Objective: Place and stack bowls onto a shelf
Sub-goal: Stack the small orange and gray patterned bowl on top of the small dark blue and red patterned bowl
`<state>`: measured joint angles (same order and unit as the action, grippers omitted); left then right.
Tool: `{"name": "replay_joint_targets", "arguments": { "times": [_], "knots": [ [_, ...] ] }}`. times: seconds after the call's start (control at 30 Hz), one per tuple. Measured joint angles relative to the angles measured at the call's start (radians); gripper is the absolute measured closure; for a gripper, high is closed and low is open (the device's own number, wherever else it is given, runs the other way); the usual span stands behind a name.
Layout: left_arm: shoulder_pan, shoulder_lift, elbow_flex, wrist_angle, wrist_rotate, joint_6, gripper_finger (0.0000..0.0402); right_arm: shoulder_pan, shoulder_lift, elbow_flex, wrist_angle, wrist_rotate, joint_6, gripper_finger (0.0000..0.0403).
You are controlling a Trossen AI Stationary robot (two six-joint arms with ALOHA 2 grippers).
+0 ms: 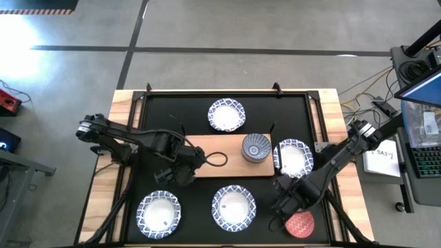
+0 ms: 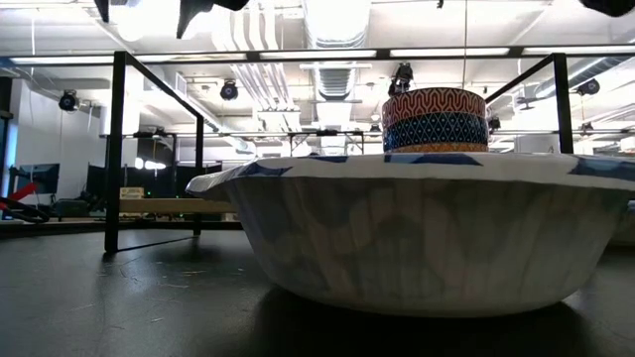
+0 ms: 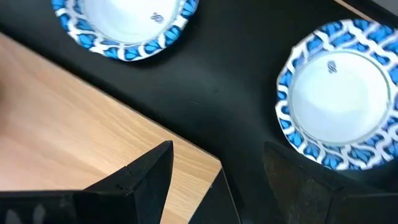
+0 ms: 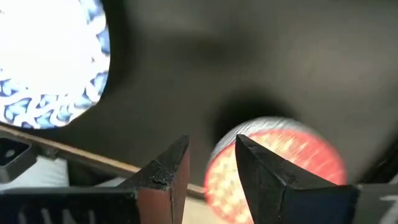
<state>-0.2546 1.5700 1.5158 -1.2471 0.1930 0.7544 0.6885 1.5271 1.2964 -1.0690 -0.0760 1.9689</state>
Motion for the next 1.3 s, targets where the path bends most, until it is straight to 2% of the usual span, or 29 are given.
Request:
{"name": "replay_joint_targets", "arguments": {
  "times": [0.2, 0.5, 0.97, 1.3],
  "knots": [
    [0.0, -0.004, 0.0, -0.01, 0.004, 0.052, 0.0171, 0.032, 0.08, 0.009, 0.134, -0.011, 0.079, 0.0284],
    [-0.008, -0.012, 0.0, -0.013, 0.009, 0.047, 0.0171, 0.062, 0.193, 0.064, 0.132, -0.091, 0.126, 0.0284],
    [-0.011, -0.012, 0.0, -0.006, 0.009, 0.046, 0.0171, 0.118, 0.204, 0.09, 0.077, -0.118, 0.287, 0.0284],
    [-0.011, -0.012, 0.0, 0.008, 0.009, 0.045, 0.017, 0.125, 0.294, 0.09, 0.096, -0.116, 0.277, 0.0284]
  ]
}}
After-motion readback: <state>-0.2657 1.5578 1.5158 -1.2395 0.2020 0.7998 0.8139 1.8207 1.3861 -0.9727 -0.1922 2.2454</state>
